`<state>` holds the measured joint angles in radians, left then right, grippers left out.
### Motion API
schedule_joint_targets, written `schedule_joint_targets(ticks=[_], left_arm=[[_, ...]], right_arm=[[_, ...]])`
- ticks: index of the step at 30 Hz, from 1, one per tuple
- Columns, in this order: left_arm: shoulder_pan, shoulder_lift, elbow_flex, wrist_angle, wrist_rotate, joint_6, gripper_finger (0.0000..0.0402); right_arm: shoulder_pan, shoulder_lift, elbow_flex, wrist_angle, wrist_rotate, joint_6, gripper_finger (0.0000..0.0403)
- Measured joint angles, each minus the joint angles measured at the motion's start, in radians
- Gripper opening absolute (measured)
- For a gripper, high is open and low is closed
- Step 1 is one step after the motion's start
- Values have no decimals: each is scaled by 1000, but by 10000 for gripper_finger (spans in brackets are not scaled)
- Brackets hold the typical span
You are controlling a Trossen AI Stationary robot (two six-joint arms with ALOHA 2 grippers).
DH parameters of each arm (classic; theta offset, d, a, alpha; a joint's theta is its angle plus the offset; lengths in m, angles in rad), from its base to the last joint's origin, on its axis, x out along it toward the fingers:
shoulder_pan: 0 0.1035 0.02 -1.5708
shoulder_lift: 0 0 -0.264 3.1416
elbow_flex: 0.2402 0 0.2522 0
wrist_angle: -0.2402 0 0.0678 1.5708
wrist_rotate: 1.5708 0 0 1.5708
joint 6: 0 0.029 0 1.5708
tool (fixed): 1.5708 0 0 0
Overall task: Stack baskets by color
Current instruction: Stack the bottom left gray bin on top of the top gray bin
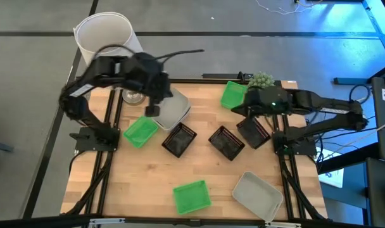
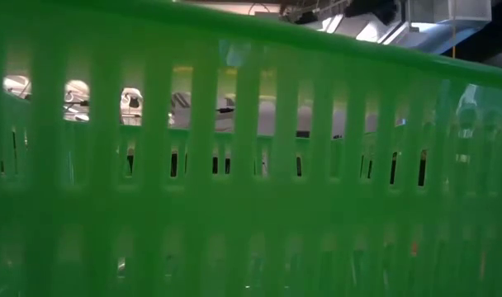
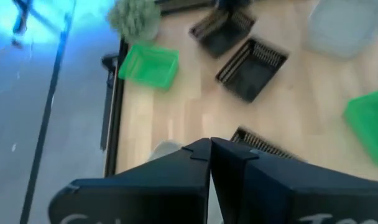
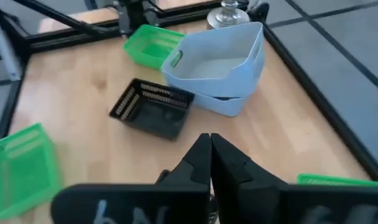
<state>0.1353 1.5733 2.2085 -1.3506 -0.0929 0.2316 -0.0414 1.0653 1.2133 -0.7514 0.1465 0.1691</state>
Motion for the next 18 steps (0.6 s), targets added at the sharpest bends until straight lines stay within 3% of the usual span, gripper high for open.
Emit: schedule_joint_targets(ticks=[6, 11, 18], left_arm=[[-80, -96, -2, -36, -84, -66, 6], [-132, -172, -3, -97, -157, -72, 2], [-164, -248, -1, -133, -180, -87, 5]], right_arm=[[-37, 177, 186, 6, 15, -18, 19], [-73, 312, 315, 6, -64, -17, 63], [-115, 505, 470, 6, -61, 4, 123]])
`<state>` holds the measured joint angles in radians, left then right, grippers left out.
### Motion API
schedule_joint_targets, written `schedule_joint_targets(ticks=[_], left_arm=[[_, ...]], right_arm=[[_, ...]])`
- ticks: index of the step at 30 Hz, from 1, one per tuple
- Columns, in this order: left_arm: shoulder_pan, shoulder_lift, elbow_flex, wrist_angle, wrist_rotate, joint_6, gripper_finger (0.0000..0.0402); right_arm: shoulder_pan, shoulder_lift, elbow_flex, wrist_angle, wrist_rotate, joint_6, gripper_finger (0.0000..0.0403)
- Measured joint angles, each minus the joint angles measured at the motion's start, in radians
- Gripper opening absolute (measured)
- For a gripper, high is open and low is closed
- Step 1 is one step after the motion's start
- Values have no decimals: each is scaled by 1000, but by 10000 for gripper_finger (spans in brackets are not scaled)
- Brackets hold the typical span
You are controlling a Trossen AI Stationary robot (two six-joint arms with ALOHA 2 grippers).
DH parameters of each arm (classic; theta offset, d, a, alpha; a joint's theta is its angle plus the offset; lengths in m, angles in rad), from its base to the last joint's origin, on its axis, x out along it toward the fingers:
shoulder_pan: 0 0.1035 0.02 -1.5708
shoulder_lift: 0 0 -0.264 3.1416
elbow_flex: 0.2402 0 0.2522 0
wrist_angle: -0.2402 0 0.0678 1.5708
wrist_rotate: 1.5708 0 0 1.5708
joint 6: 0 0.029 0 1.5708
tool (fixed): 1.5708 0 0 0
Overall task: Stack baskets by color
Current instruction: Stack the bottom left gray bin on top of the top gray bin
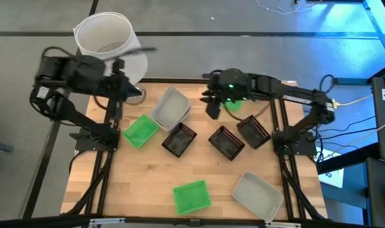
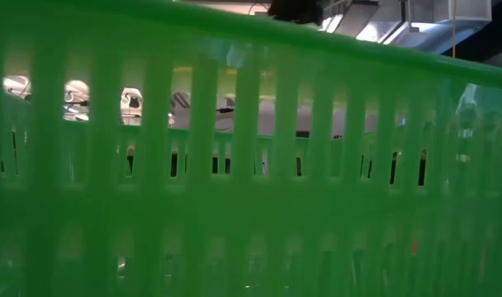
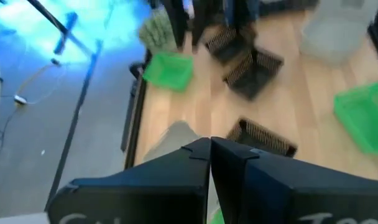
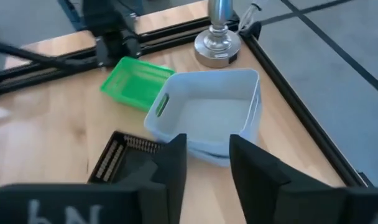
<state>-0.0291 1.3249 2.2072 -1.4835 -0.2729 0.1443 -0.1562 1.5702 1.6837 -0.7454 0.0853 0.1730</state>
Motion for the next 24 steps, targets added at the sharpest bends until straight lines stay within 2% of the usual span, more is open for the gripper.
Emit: schedule_joint_targets(ticks=[8, 15, 19, 24], left_arm=[[-2, -97, -2, -32, -7, -39, 4], [-2, -143, -1, -29, -1, -33, 1], [-2, -163, -1, -28, -3, -31, 5], [-2, -176, -1, -28, -73, -30, 1]], right_arm=[[-27, 249, 217, -51, 5, 6, 120], [-52, 445, 430, -195, 79, 73, 119], [-72, 526, 499, -250, 80, 106, 119], [-91, 593, 523, -256, 73, 97, 119]])
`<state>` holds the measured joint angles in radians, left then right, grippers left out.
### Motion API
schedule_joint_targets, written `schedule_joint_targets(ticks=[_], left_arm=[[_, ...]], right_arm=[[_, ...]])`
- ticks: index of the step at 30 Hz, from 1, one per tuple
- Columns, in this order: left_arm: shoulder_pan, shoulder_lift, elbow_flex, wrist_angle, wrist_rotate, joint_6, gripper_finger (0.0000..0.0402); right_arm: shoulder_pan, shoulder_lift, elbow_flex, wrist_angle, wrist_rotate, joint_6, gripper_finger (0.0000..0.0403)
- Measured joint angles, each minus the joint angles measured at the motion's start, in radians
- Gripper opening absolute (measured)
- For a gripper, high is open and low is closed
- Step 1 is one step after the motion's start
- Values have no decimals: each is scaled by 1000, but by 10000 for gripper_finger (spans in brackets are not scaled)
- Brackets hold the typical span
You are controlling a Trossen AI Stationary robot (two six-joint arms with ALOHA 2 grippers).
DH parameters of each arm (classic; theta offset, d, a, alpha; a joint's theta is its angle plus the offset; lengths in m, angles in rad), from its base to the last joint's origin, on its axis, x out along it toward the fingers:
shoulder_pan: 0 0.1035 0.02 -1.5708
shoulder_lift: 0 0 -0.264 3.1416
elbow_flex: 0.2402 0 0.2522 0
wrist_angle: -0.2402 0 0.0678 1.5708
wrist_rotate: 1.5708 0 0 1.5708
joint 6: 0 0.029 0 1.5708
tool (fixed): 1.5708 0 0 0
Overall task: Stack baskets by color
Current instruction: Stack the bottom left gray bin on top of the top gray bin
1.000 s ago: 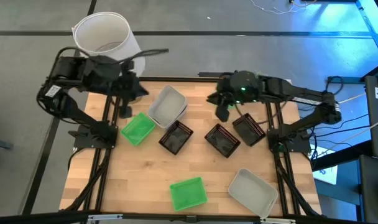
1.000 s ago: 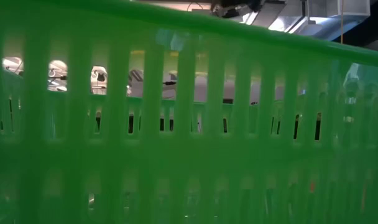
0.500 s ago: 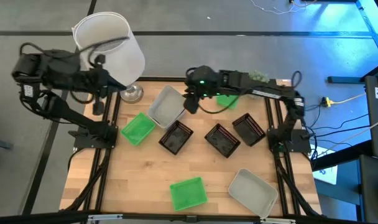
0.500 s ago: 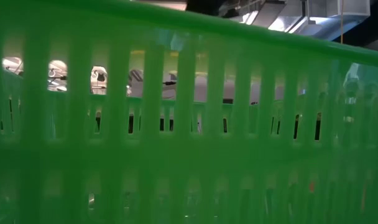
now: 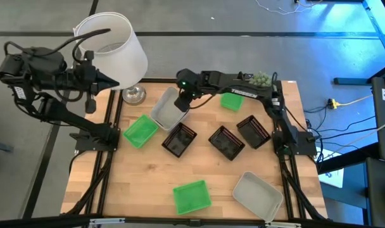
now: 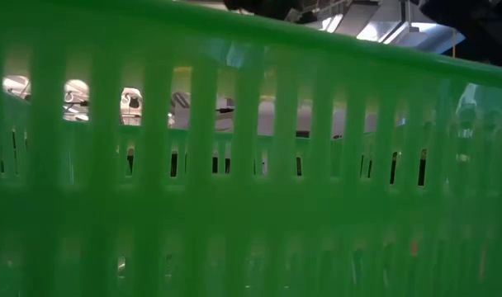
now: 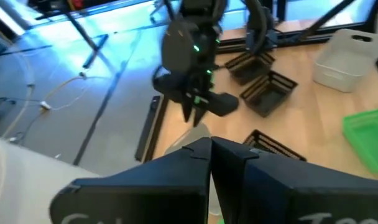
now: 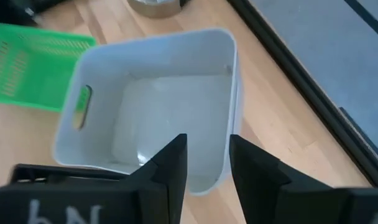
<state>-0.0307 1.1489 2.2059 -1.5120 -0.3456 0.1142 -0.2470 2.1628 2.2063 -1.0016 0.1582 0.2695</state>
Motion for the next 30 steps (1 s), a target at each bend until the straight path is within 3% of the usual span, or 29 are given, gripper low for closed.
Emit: schedule_joint_targets(ticks=[30], left_arm=[[0, -6, 0, -6, -2, 1, 2]], right_arm=[[-18, 78, -3, -58, -25, -20, 119]])
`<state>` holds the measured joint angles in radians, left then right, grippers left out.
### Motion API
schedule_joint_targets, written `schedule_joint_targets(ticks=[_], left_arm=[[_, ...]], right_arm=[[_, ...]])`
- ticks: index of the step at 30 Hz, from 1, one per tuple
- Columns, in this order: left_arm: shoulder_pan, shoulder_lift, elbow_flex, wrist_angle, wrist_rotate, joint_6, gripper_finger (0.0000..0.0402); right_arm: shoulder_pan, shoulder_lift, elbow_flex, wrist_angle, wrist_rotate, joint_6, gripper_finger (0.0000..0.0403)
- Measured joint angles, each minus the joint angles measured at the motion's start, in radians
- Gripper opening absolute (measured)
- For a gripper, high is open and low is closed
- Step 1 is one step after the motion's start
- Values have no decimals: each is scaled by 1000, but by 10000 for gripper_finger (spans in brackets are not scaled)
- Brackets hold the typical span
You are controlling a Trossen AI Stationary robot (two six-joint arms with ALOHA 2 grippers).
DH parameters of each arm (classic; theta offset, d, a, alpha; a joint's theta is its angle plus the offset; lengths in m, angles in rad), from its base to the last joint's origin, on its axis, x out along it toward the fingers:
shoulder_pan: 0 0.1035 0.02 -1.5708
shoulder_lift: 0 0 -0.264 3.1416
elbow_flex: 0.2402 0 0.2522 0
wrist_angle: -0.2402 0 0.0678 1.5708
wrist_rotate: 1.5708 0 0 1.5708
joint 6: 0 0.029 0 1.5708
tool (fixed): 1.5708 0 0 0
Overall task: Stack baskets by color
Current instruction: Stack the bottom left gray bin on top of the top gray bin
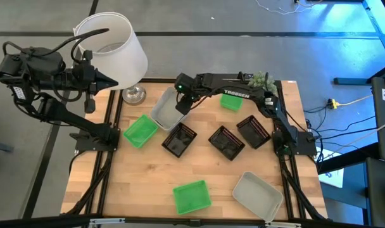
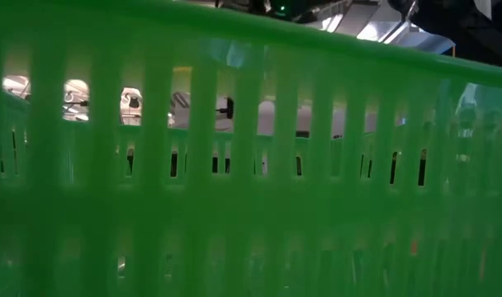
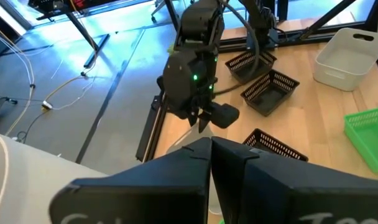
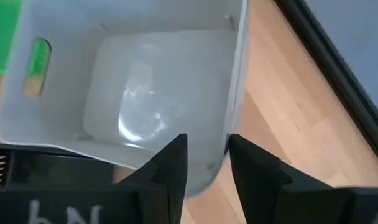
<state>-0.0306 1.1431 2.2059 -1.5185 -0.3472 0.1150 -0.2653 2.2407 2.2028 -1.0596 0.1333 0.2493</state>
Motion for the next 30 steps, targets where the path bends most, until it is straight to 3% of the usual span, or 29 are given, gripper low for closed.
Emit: schedule_joint_targets(ticks=[9, 17, 24, 30], left_arm=[[0, 0, 0, 0, 1, 0, 6], [0, 0, 0, 0, 1, 0, 5], [0, 0, 0, 0, 1, 1, 2], [0, 0, 0, -5, 1, 1, 5]], right_arm=[[-1, 16, -1, 21, 43, -46, 108], [-7, 16, -1, 18, 50, 8, 10], [-9, 17, 6, 26, 53, 42, 4], [-10, 17, 91, 3, 37, 39, 2]])
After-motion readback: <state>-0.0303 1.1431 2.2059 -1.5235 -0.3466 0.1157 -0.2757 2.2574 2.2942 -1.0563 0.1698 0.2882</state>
